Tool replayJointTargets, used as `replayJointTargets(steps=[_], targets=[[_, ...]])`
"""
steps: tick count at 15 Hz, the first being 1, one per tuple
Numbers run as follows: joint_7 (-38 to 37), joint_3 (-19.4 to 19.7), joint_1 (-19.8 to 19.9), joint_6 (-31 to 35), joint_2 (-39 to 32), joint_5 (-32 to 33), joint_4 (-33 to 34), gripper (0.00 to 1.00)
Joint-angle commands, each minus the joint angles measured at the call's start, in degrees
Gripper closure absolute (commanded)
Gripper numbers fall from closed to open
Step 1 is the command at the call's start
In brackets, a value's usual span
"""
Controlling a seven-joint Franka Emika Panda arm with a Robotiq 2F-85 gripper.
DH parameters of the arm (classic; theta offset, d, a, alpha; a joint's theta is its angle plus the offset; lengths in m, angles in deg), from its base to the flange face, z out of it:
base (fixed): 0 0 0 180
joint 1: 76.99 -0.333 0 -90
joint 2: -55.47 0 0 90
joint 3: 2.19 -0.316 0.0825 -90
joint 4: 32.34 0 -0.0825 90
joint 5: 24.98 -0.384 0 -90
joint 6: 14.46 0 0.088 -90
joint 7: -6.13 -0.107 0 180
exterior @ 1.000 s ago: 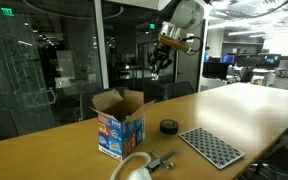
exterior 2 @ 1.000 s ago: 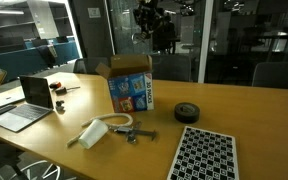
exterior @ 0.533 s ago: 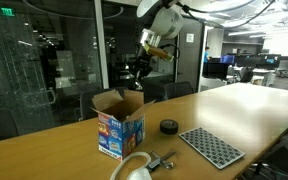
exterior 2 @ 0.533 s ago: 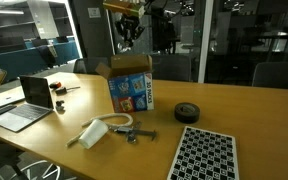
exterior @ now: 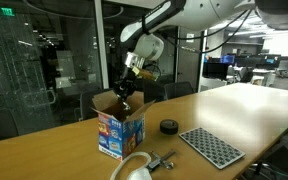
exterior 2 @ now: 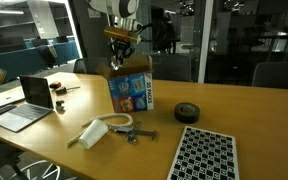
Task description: Put the tool inside the box.
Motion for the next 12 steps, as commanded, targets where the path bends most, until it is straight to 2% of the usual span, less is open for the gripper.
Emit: replayJointTargets(steps=[1,2,3,5,10,12], targets=[[3.22,-1.13,-0.03,-2.89,-6.18,-0.17,8.09,0.84],[3.29,-1.06,-0.14,-3.57,-7.33,0.34,9.43,0.83],[3.06,-0.96,-0.29,-5.08,-8.12,0.82,10.76,0.47],[3.4,-0.99,-0.22,-6.54,-9.56,1.07,12.84,0.39],[3.22,-0.31,-0.76,-12.51,-11.03,2.59,18.13,0.02],[3.03,1.2,-1.34,-17.49,-9.07,6.68,18.99,0.0]])
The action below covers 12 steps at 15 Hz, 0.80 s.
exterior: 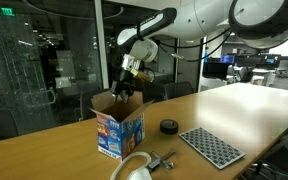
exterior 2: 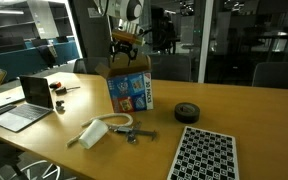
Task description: Put the tool inside the box.
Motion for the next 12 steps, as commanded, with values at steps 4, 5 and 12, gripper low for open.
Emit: replayJointTargets(steps=[4,5,12], targets=[[0.16,4.7,-0.59,-11.52,7.73,12.29,2.31,0.0],[-0.09,5.18,0.3,-10.94,10.9,14.06,-0.41,0.0],[-6.01,10.97,3.61,-7.84,30.99,20.58,-18.63,0.0]])
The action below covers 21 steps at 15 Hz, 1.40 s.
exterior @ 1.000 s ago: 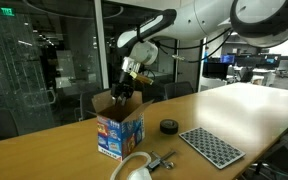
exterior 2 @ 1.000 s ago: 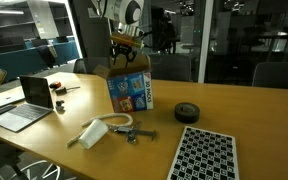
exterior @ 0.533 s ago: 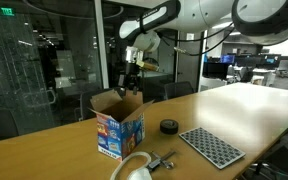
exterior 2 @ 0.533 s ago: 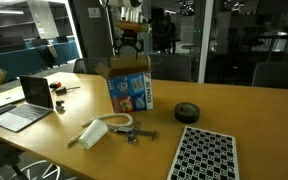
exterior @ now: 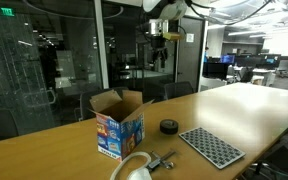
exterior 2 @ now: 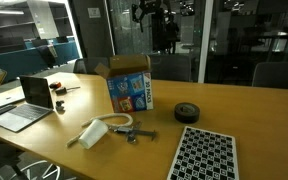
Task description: Put the tool inside the box.
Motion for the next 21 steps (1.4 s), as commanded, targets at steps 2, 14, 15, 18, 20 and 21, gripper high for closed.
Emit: replayJointTargets(steps=[2,14,15,18,20,21], targets=[[-6.61,2.83,2.36,1.76,15.15,2.39,-16.62,0.0],[-7.41,8.11,6.01,3.53,46.28,-8.02,-55.84,0.0],[-6.81,8.35,6.06,3.07,49.16,-7.87,-58.41,0.0],[-5.08,8.99,6.09,0.68,56.32,-6.92,-63.72,0.0],[-6.67,8.54,6.0,0.43,51.74,-6.62,-60.62,0.0],[-6.68,8.55,6.0,0.43,52.21,-6.62,-60.87,0.0]])
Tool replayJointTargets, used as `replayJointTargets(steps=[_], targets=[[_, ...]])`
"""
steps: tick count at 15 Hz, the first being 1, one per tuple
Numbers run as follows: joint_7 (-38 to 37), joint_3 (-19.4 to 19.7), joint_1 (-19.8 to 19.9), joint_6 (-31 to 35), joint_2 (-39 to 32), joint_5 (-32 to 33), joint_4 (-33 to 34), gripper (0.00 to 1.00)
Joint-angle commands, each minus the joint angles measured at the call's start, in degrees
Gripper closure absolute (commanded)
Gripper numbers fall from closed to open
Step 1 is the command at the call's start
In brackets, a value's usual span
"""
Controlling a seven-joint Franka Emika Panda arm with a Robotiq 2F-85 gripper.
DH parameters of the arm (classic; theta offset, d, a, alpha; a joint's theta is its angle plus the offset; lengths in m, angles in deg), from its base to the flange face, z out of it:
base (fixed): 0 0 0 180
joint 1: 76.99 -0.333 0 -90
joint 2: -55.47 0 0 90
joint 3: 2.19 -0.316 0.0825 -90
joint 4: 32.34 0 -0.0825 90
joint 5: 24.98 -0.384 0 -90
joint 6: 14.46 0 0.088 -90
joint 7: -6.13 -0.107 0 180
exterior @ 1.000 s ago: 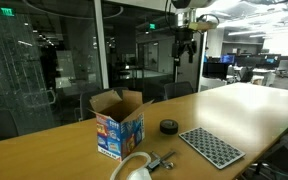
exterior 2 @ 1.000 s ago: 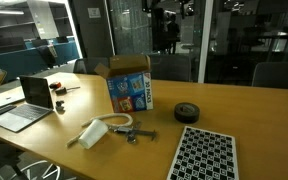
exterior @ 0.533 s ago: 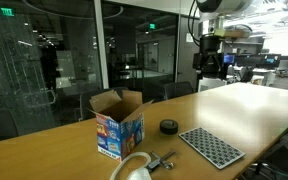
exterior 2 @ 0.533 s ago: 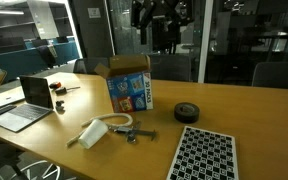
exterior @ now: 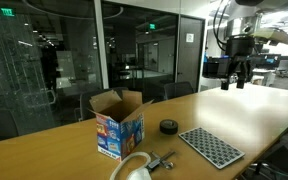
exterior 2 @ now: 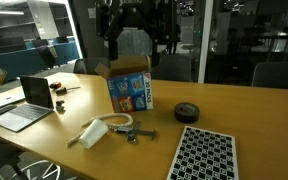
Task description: Put the tool inside the box.
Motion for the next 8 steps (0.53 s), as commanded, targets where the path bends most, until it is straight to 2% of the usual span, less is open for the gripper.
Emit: replayJointTargets(steps=[1,8], targets=[[-0.01,-0.02,0.01,-0.13,-0.11,-0.02,0.15,0.0],[0.0,-0.07,0.03,-0.01,-2.11,-0.03,0.56,0.0]])
